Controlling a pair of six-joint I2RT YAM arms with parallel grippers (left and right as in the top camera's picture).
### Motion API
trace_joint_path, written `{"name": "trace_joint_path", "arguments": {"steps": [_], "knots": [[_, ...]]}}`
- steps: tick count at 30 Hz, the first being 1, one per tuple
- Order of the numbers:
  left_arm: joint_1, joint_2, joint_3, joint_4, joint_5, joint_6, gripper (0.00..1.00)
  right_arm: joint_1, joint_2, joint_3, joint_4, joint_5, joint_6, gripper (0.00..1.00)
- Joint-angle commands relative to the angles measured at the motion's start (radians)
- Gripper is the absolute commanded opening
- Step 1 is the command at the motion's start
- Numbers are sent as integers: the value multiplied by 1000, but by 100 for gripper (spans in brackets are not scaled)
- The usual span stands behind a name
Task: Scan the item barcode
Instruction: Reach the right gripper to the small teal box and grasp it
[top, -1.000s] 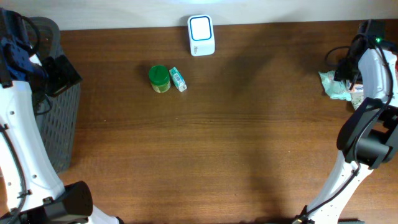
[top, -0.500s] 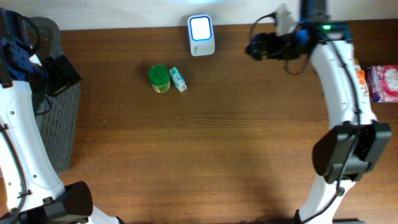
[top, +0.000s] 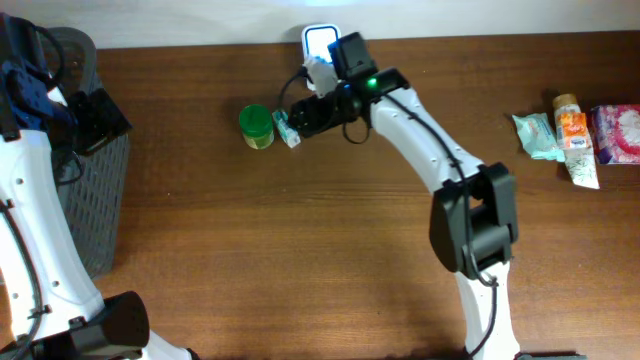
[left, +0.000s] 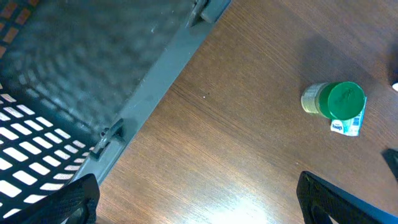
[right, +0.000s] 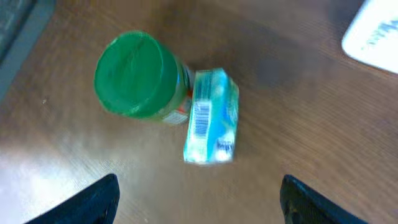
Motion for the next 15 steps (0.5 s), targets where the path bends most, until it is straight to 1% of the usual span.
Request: {"name": "trace_joint_path", "arguments": {"steps": [1, 2, 4, 5, 8, 15], "knots": [[4, -21, -1, 0, -8, -13, 99, 37, 60, 2, 51, 133, 2, 77], [4, -21, -1, 0, -8, -13, 99, 47, 76, 2, 70, 164, 2, 74], [4, -21, -1, 0, -8, -14, 99, 56, 90, 2, 98, 166, -2, 69], [4, -21, -1, 0, -8, -13, 99, 59, 95, 2, 112, 166, -2, 68], [4, -21, -1, 0, -8, -13, 99, 67, 111, 2, 155, 167, -6, 67], [4, -21, -1, 0, -8, -14, 99, 69, 161, 2, 167, 185, -10, 66]]}}
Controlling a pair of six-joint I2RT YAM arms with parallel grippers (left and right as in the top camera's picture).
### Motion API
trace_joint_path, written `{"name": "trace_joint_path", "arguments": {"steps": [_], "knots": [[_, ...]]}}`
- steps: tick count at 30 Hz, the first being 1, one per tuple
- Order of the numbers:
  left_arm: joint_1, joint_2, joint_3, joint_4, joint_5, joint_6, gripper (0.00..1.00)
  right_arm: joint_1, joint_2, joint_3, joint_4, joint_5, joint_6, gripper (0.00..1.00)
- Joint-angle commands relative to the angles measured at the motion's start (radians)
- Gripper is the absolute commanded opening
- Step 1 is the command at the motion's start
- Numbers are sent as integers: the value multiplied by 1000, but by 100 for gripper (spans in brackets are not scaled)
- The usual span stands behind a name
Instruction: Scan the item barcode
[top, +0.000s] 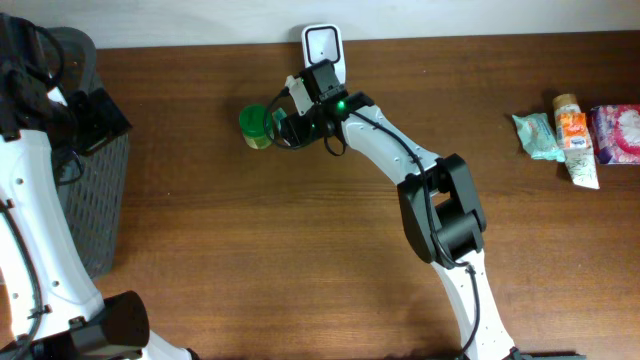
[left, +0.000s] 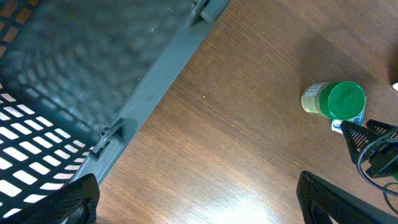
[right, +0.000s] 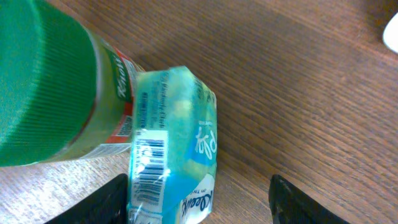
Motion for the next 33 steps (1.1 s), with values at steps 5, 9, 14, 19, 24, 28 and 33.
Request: {"name": "trace_joint_path", "arguments": {"steps": [5, 9, 14, 19, 24, 28, 33], "knots": [[4, -21, -1, -1, -8, -14, 99, 17, 11, 2, 32, 19, -10, 61], [4, -21, -1, -1, -8, -13, 99, 26, 11, 2, 40, 19, -9, 38], [4, -21, -1, -1, -8, -14, 99, 22, -7, 3, 5, 29, -8, 4], [4, -21, -1, -1, -8, -13, 99, 3, -141, 3, -192, 403, 3, 4], [4, -21, -1, -1, -8, -13, 99, 3, -158, 2, -489, 796, 184, 4], [4, -21, -1, -1, -8, -13, 99, 4, -125, -92, -476, 794, 322, 8], [4, -21, -1, -1, -8, -14, 99, 27, -127, -122, -458, 540, 332, 40]]}}
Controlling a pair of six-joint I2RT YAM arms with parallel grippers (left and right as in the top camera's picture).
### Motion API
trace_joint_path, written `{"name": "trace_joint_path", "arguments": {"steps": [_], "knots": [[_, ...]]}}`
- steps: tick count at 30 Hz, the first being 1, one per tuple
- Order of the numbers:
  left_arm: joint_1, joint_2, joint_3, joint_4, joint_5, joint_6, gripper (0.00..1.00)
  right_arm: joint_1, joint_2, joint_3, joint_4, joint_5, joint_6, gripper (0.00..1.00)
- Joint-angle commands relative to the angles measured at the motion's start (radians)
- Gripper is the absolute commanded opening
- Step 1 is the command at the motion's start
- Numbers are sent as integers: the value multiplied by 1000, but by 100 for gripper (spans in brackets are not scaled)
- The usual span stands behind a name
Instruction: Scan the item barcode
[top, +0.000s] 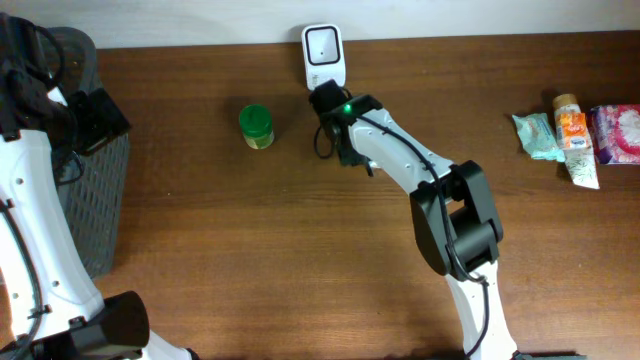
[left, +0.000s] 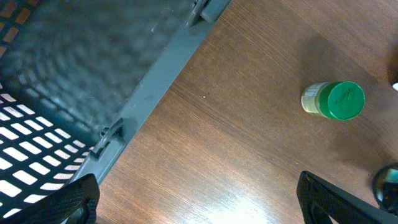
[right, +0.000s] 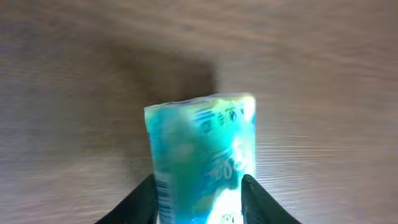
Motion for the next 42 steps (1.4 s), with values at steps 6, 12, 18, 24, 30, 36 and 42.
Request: {"name": "trace_joint_path", "arguments": {"steps": [6, 12, 18, 24, 30, 36, 42], "knots": [[4, -21, -1, -1, -8, -13, 99, 39, -63, 206, -149, -148, 32, 99], [4, -21, -1, -1, -8, -13, 99, -61, -117, 320, -183, -192, 26, 99], [4, -21, -1, -1, -8, -13, 99, -288, -112, 289, -240, -590, -281, 99], [4, -21, -1, -1, -8, -13, 99, -371, -110, 170, -212, -635, -287, 99], [4, -21, -1, -1, -8, -13, 99, -371, -95, 71, -73, -632, -265, 83], [4, -21, -1, -1, -8, -13, 99, -370, -91, -120, 110, -834, -283, 58], [4, -21, -1, -1, -8, -14, 99, -371, -81, -182, 180, -930, -283, 59]]}}
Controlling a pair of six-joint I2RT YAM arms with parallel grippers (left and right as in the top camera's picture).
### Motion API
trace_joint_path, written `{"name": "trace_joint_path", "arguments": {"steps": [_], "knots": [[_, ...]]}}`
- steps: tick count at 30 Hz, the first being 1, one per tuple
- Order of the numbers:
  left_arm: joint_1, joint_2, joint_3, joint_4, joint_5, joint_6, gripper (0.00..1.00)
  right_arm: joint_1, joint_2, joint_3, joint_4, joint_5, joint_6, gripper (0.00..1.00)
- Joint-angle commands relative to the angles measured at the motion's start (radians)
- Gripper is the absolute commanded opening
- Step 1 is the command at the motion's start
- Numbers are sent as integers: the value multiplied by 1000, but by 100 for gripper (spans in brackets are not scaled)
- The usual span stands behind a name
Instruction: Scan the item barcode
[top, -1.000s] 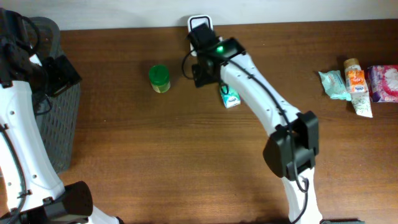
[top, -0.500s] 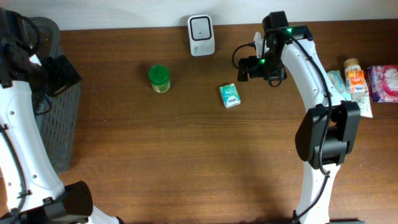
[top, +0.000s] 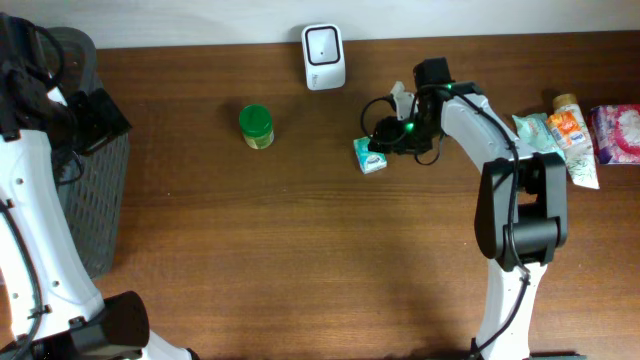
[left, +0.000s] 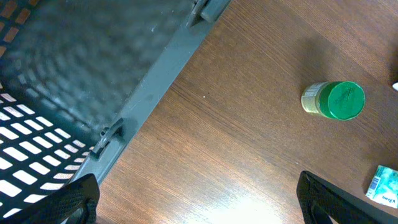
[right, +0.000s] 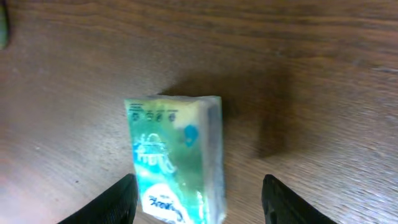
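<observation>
The teal tissue pack lies flat on the wooden table, right of centre. In the right wrist view the pack sits between the spread fingers, nearer the left one, touching neither. My right gripper is open just over it, and overhead it shows at the pack's right side. The white barcode scanner stands at the back edge. My left gripper is open and empty high over the table's left part.
A green-lidded jar stands left of the scanner, and the left wrist view shows the jar too. A grey mesh basket fills the left edge. Several packaged items lie at the far right.
My right gripper was shut on the tissue pack, held up just below the scanner. Now the pack lies on the table further right and the gripper is open over it.
The pack first lay against the green jar with my right gripper open above it. Then the fingers were down around it. After that the pack was held near the scanner. It now rests on the table right of centre, let go. The left arm stayed still.
</observation>
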Motion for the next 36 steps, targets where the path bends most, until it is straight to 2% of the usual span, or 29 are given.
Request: {"name": "trace_joint_path", "arguments": {"steps": [1, 2, 4, 7, 8, 10, 12, 19, 21, 27, 31, 36], "knots": [[4, -21, -1, -1, -8, -14, 99, 4, 16, -13, 11, -43, -11, 58], [4, -21, -1, -1, -8, -13, 99, 3, 26, -13, 14, -43, -11, 57], [4, -21, -1, -1, -8, -13, 99, 4, 43, -13, 13, -43, -11, 46], [4, -21, -1, -1, -8, -13, 99, 5, 74, -13, 12, -66, -11, 43], [4, -21, -1, -1, -8, -13, 99, 5, 80, -13, 10, -73, -11, 38], [4, -21, -1, -1, -8, -14, 99, 4, 80, -14, 8, -84, -11, 15], [4, -21, -1, -1, -8, -13, 99, 3, 80, -14, 8, -169, -11, 4], [4, -21, -1, -1, -8, -13, 99, -57, 77, -10, 19, -839, -18, 4], [4, -21, -1, -1, -8, -14, 99, -82, 77, -10, 21, -1044, -94, 4], [4, -21, -1, -1, -8, -14, 99, -86, 77, -10, 11, -1075, -64, 4], [4, -21, -1, -1, -8, -14, 99, -86, 68, -10, -79, -1075, -48, 4], [4, -21, -1, -1, -8, -13, 99, -88, 11, -10, -97, -1075, -47, 4]]}}
